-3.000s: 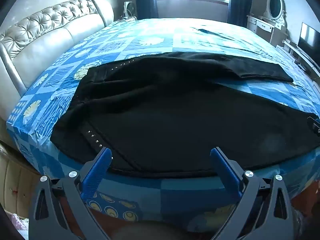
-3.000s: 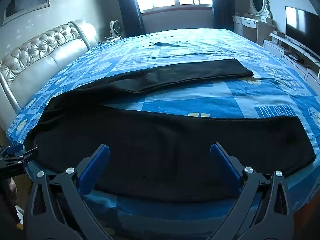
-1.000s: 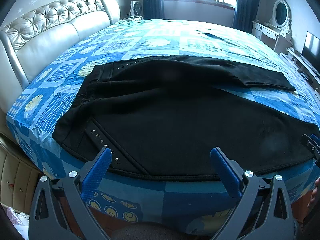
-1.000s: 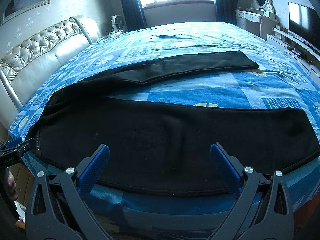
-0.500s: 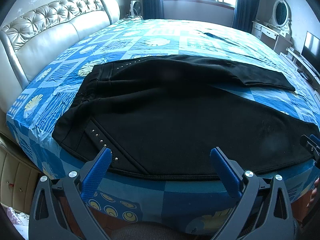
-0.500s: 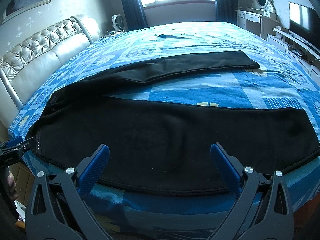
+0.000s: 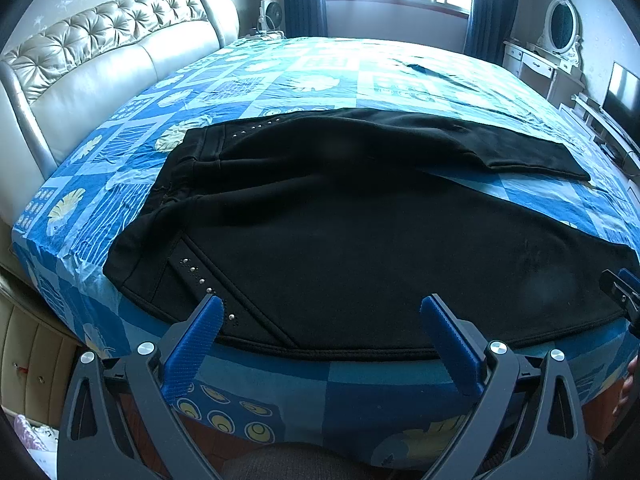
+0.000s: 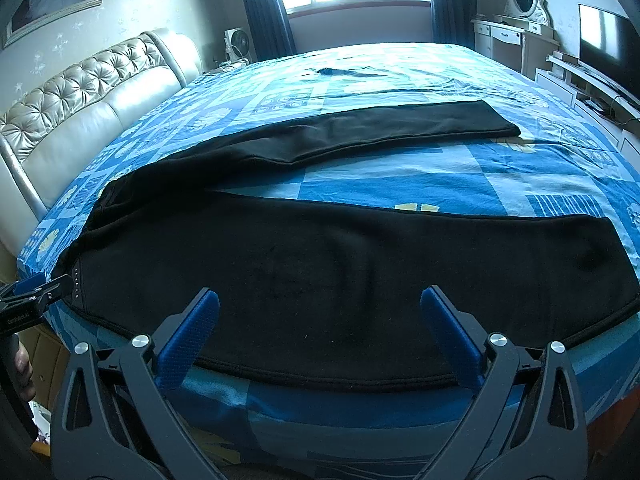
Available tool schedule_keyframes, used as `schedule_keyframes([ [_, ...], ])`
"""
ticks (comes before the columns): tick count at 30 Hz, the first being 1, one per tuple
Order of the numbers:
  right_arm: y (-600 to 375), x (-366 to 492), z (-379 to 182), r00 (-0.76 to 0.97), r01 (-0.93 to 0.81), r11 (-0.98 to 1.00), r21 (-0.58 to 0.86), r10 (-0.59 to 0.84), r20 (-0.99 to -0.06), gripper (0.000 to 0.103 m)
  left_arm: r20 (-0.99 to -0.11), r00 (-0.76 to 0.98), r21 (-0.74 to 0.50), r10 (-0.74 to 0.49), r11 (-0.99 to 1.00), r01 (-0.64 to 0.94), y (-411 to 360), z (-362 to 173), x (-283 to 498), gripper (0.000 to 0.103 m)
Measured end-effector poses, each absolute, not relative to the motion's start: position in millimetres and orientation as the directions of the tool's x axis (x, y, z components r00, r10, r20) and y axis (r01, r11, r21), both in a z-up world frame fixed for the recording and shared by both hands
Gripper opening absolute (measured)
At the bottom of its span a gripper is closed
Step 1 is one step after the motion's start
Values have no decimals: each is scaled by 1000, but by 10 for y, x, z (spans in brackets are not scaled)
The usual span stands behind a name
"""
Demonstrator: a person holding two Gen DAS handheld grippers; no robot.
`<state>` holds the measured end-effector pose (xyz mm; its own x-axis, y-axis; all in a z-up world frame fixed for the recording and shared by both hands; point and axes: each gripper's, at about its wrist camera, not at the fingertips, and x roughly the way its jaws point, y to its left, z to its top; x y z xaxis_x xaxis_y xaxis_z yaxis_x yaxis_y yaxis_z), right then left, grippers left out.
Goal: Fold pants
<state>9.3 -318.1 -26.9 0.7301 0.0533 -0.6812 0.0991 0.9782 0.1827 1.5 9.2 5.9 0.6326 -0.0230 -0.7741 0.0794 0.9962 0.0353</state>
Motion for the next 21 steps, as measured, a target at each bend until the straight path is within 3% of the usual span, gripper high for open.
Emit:
schedule_keyframes([
  [21, -3135, 92, -290, 727, 94, 979, 183, 58, -684, 101, -777, 628, 36, -28, 995, 90, 70, 57, 4, 99],
])
